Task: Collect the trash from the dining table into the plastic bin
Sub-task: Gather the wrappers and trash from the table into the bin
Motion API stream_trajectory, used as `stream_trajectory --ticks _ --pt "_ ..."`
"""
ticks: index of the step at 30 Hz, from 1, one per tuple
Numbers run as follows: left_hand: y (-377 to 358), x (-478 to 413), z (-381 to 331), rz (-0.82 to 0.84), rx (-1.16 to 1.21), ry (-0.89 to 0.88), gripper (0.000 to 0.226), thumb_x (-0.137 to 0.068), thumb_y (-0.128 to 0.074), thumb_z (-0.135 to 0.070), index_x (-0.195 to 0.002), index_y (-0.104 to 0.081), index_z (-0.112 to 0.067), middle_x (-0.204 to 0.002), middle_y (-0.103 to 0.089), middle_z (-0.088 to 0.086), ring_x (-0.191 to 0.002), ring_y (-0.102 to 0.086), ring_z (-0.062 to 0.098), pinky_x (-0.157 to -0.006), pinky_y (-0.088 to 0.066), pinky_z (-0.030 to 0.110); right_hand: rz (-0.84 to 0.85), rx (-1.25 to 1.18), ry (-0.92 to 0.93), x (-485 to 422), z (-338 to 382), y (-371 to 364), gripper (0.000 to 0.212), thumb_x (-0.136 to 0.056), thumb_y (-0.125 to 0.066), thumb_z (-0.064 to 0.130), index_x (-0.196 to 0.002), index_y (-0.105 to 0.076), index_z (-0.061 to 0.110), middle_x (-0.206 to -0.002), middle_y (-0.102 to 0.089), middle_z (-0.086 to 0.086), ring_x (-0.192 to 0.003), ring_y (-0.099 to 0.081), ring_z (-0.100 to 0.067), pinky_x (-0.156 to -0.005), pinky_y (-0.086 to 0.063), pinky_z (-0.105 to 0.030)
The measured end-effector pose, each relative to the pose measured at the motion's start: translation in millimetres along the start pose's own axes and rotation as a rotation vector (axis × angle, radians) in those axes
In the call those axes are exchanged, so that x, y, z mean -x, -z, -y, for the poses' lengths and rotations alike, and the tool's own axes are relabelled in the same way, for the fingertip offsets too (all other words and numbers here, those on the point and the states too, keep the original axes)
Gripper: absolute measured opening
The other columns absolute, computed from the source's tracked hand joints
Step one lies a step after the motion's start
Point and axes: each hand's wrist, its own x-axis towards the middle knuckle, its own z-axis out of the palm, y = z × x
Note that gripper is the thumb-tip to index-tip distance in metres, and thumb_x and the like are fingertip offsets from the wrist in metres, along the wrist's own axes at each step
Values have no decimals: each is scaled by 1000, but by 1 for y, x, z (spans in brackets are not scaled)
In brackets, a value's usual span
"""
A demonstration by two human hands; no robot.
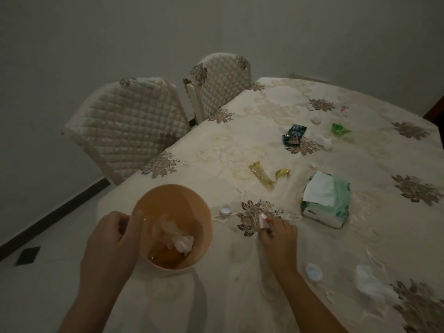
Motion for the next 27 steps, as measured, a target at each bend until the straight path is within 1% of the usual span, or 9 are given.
stream_trajectory --ticks 2,5,7,11,15,19,23,25,27 --pt "3 -4 5 -12 -10 15 47 -72 -35 -56 -73 -56 -14 -74 -58 9 -69 -55 26 -65 -44 41 39 -73 64 -15 28 -13 21 -74 -65 4 -95 -63 7 -92 -65 -16 -90 -51 -33 -73 -35 -34" --pt "7 -9 12 -31 -11 32 50 -70 -35 -59 -75 -56 -14 -76 -59 10 -70 -56 27 -66 -45 41 147 -87 151 -39 62 -40 16 -75 -59 16 -91 -62 12 -88 -65 -14 -86 -53 -33 -68 -36 -33" --pt "10 -10 14 -50 5 43 48 -72 -37 -59 -74 -55 -14 -77 -58 9 -70 -56 26 -63 -42 38 207 -57 178 -48 73 -55 17 -81 -56 17 -95 -61 10 -93 -64 -16 -90 -50 -32 -69 -35 -32" --pt "13 -13 17 -66 6 55 40 -81 -45 -52 -72 -53 -15 -77 -57 9 -72 -55 26 -62 -40 36 302 89 253 -47 67 -69 28 -85 -45 19 -107 -56 6 -105 -62 -23 -95 -50 -37 -80 -39 -40" --pt "15 -14 22 -64 16 64 41 -73 -37 -54 -70 -52 -16 -74 -55 8 -69 -53 23 -60 -36 34 370 140 267 -42 60 -75 31 -86 -52 22 -116 -53 12 -115 -59 -16 -104 -44 -34 -83 -35 -37" --pt "17 -13 23 -66 25 69 40 -73 -37 -53 -71 -53 -16 -75 -56 7 -70 -53 22 -61 -37 34 323 72 254 -35 56 -79 25 -89 -51 14 -113 -56 11 -112 -61 -16 -102 -44 -30 -72 -30 -31" --pt "17 -11 22 -71 19 71 40 -73 -37 -52 -72 -53 -15 -77 -56 7 -71 -53 22 -63 -41 36 233 -53 194 -31 64 -70 26 -87 -53 10 -112 -60 11 -106 -64 -18 -96 -53 -31 -71 -38 -28" --pt "17 -10 21 -70 14 63 40 -74 -38 -52 -72 -53 -15 -77 -56 6 -71 -54 22 -66 -44 40 155 -218 159 -26 85 -50 28 -85 -57 12 -113 -60 11 -103 -66 -14 -92 -59 -26 -71 -46 -28" --pt "17 -8 19 -69 12 46 41 -75 -39 -52 -71 -53 -15 -75 -56 6 -70 -54 21 -65 -44 40 84 -437 116 -16 113 -19 30 -82 -63 17 -112 -60 17 -102 -65 -4 -87 -60 -13 -71 -49 -18"
